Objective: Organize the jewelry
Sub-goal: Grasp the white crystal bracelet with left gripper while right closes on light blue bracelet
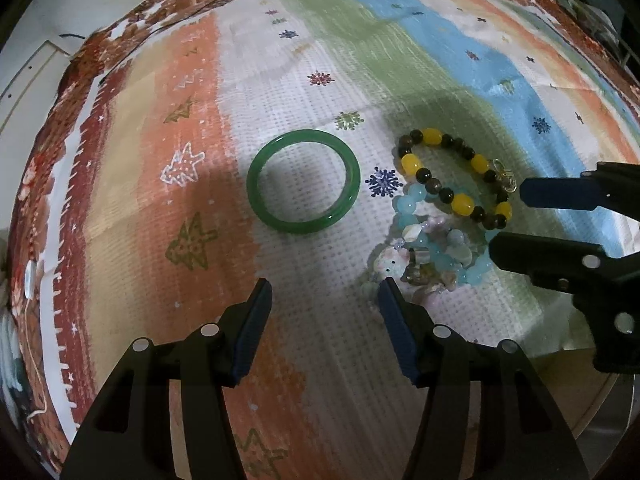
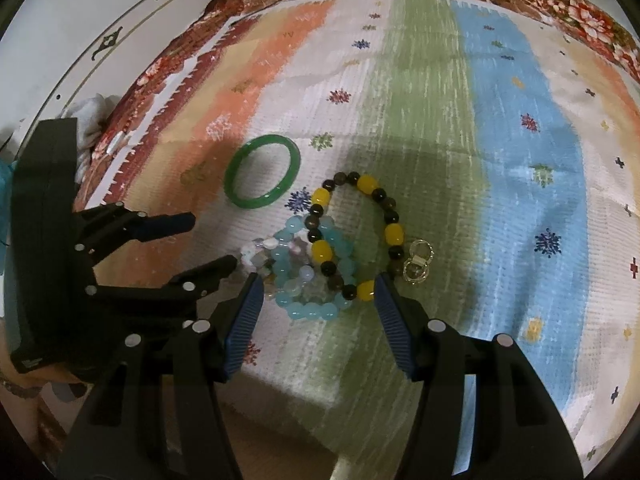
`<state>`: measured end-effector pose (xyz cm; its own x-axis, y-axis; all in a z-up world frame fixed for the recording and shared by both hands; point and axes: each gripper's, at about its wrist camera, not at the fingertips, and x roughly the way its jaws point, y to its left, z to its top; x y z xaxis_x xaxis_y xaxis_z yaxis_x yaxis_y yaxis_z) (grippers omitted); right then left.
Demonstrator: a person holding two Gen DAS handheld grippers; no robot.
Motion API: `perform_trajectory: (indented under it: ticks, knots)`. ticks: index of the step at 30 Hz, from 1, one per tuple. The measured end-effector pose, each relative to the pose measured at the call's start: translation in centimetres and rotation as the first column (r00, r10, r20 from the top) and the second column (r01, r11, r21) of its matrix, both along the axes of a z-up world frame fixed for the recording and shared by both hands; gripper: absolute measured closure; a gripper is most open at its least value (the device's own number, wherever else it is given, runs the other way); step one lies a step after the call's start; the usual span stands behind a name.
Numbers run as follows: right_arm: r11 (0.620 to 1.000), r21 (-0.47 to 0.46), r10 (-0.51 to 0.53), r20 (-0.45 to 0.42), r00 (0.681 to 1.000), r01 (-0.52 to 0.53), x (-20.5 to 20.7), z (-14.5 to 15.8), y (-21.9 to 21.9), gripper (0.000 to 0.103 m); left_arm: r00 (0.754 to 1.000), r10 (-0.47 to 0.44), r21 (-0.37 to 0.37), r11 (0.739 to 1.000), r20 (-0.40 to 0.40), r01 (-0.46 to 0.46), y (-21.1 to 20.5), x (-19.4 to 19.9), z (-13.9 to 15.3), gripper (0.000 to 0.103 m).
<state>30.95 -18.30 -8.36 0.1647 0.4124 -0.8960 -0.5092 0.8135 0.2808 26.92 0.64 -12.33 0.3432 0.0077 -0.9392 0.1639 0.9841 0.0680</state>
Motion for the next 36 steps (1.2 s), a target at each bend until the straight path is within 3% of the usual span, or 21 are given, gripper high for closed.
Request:
perform_trajectory:
  ticks: [6,8,10,12,15,17,36]
  knots:
    - [1.000,-0.027,0.011,-0.009,1.000,-0.011,0.3,-1.0,0.1,0.059,0.999,-0.031,0.023,0.999,-0.016,0.031,-0.3,0.0,-1.0,0.049]
    - [0.999,-0.042,0.010,-0.002,1.000,-0.010,0.4,-1.2,0.0,0.071,0.999,-0.036,0.009,0.999,-0.021,0.037,-0.3,0.0,-1.0,0.055]
    - [0.999,-0.039,0.011,0.000,1.000,-0.011,0.5,-1.3,-0.2,0.081,0.999,-0.040,0.002,0.999,-0.025,0.040,-0.3,-0.1,-0.9,0.074]
    - [0.999,-0.029,0.018,-0.004,1.000,-0.018,0.4,-1.5,-0.2,0.087,0.999,-0.042,-0.003,0.999,-0.028,0.042,-0.3,-0.2,-0.9,0.082]
    - [0.999,-0.039,0.027,0.013,1.000,-0.027,0.2,-1.4,0.0,0.088,0.999,-0.037,-0.009,0.999,-0.031,0.037,-0.2,-0.2,-0.9,0.092]
    - [0.999,-0.036,0.027,0.022,0.999,-0.027,0.1,-1.2,0.0,0.093,0.999,-0.022,-0.029,0.999,-0.035,0.021,0.1,-0.1,-0.7,0.092]
    - [0.999,0.008,0.031,0.082,0.996,-0.032,-0.7,2.2,0.1,0.093,0.999,0.021,-0.137,0.991,0.049,-0.014,1.6,-0.2,3.8,0.092]
